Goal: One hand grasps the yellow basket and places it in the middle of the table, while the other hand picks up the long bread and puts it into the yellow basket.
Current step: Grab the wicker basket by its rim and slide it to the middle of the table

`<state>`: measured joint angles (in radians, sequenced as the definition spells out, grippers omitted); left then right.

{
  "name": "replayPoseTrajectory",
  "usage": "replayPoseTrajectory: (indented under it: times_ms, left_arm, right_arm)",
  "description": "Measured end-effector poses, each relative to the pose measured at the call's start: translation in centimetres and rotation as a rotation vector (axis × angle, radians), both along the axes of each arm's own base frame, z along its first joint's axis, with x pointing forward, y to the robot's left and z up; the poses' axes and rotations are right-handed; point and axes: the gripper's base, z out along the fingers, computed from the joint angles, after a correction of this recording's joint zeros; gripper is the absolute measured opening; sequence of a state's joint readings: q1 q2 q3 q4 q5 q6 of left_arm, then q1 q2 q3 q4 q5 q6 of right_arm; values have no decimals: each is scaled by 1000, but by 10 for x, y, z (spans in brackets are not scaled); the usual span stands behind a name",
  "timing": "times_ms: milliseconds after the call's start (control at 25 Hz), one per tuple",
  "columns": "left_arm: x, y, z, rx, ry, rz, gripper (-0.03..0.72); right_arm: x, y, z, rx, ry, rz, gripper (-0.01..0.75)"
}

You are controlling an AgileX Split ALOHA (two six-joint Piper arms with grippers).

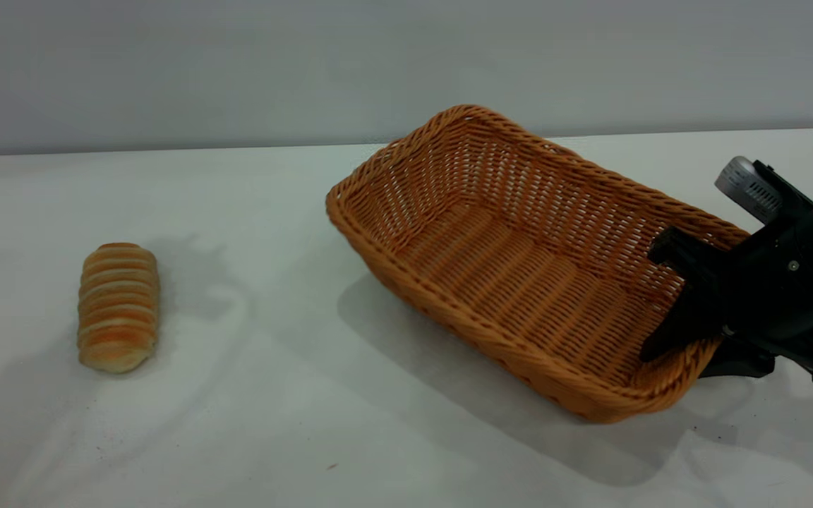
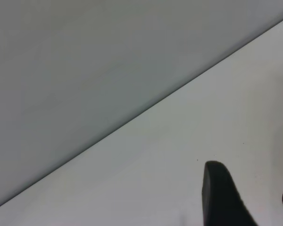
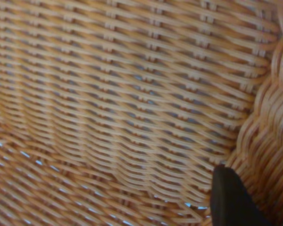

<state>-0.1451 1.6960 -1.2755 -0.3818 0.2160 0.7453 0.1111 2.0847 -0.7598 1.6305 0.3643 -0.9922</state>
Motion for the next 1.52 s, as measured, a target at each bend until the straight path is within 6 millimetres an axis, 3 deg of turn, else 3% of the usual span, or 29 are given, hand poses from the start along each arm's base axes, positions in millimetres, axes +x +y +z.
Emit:
replayPoseTrajectory:
  times_ms: [320,520,800,1040,1400,1520]
  left_arm:
    - [0,0,0,0,4,-2,394]
    - [0,0,-1,0,7,-3,394]
    - [-2,-1,-2,0,28,-9,394]
    - [-2,-1,-2,0,35,-12,394]
    - [-1,-1,-4,0,38,-12,394]
    - [2,-1,-10,3,53,-12,394]
  right_arm:
    - [-5,-1,17,-78,-34,201,182]
    - [-10,17,25,-140,-20,315,182]
    - [17,71,50,-208,-63,494,182]
    - [35,85,44,-310,16,503,177]
    - [65,110,43,-291,-6,518,156]
    - [67,121,47,-281,-27,531,152]
